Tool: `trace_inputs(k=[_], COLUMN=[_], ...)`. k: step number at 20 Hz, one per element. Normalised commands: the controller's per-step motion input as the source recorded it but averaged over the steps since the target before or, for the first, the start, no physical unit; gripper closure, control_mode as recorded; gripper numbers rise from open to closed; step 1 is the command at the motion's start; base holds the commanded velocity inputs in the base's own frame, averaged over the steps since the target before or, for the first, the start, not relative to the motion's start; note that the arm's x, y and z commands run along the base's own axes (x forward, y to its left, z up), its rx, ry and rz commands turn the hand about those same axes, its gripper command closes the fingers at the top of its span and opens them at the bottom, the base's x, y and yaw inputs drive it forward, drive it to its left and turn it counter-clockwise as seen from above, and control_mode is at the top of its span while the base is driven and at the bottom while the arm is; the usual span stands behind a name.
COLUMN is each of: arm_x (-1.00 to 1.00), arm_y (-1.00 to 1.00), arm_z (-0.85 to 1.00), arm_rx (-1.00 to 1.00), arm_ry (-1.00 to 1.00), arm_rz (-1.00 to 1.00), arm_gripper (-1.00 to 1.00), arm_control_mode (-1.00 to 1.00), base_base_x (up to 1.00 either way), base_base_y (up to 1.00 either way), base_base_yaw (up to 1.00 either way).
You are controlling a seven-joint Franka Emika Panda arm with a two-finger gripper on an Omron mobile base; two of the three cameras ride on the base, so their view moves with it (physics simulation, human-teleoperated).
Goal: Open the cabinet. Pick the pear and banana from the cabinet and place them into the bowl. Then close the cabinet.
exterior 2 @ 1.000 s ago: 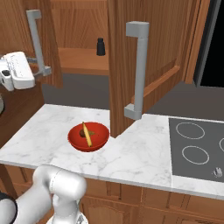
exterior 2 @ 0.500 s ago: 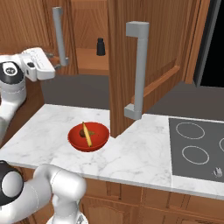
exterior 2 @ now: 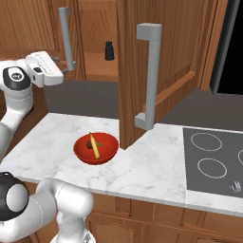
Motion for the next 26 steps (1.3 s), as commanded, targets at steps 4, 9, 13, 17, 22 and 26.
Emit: trace_inputs(k=[4, 9, 13, 17, 22, 26], arm_x=[-0.94, -1.0, -1.0, -1.0, -1.0, -1.0], arm_y=[0.0, 0.0, -0.32, -0.62, -0.68, -0.6], arm_z=[0.58, 0.16, -0.01, -0.17, -0.04, 0.0], arm_rx=[0.0, 0.0, 0.0, 0.0, 0.0, 0.0], arm_ry=[0.0, 0.0, 0.16, 0.26, 0.23, 0.11], arm_rz=[0.0, 0.05, 0.08, 0.12, 0.09, 0.09], arm_gripper=[-1.0, -1.0, -1.0, -1.0, -1.0, -1.0], arm_control_mode=[-1.0, -1.0, -1.0, -1.0, -1.0, -1.0], base_base_x=[0.0, 0.0, 0.0, 0.0, 0.0, 0.0], base_base_y=[0.0, 0.0, 0.0, 0.0, 0.0, 0.0], base_base_yaw=[0.0, 0.0, 0.0, 0.0, 0.0, 0.0])
